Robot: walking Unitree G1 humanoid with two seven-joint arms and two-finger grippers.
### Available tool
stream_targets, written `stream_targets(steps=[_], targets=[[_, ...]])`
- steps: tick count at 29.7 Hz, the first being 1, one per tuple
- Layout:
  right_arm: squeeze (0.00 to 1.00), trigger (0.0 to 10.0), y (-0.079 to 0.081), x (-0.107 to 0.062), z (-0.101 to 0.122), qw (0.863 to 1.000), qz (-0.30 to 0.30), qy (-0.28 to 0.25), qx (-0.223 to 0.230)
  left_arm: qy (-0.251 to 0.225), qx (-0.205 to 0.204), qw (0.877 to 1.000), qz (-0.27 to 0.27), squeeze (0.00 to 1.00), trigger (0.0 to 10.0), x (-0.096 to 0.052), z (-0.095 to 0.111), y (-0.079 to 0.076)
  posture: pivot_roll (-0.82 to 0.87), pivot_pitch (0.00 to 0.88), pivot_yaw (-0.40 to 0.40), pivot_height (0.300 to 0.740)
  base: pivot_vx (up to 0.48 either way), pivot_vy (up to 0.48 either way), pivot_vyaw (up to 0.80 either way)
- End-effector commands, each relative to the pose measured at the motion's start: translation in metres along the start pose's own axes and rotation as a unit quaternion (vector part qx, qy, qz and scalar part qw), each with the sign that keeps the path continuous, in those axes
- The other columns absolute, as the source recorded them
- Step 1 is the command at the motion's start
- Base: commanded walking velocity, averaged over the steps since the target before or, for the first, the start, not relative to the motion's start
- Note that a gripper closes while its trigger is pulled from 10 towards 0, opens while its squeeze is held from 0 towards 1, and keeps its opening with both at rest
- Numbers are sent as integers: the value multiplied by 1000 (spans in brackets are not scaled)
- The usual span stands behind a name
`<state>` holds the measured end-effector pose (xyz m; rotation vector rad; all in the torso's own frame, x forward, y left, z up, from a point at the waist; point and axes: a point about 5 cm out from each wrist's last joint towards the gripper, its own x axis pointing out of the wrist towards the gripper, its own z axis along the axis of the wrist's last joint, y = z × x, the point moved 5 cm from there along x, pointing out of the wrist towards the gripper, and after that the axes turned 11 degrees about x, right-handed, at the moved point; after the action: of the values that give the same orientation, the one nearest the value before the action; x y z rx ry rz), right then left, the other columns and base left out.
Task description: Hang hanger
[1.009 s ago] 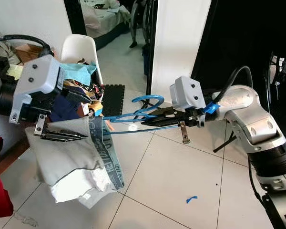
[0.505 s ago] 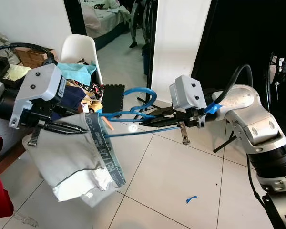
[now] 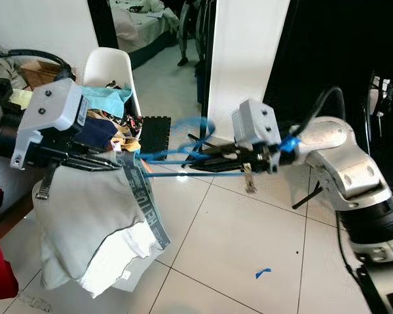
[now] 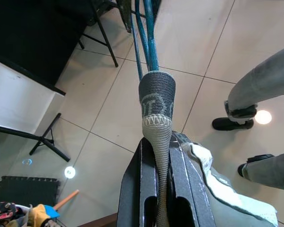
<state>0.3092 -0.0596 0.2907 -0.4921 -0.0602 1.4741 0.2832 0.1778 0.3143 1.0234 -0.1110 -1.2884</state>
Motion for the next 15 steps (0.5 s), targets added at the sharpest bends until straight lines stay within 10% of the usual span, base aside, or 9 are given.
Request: stream_targets(steps=[1,9,15], targets=[[1000,10000,-2,-2,3,1000,-4,-3,4,0,8,1000,12,0,0,-1,0,4,10,40,21,740,0,0,0],[1000,10000,-17,-22,-7,999,-45,7,17,-7,16,999,51,0,0,-13,0,14,11,44,14,740,0,0,0],[1000,10000,-37,-73,-19,990,-132,16,49,-24,21,995,96,0,0,-37,8,24,11,49,9,740,0,0,0]])
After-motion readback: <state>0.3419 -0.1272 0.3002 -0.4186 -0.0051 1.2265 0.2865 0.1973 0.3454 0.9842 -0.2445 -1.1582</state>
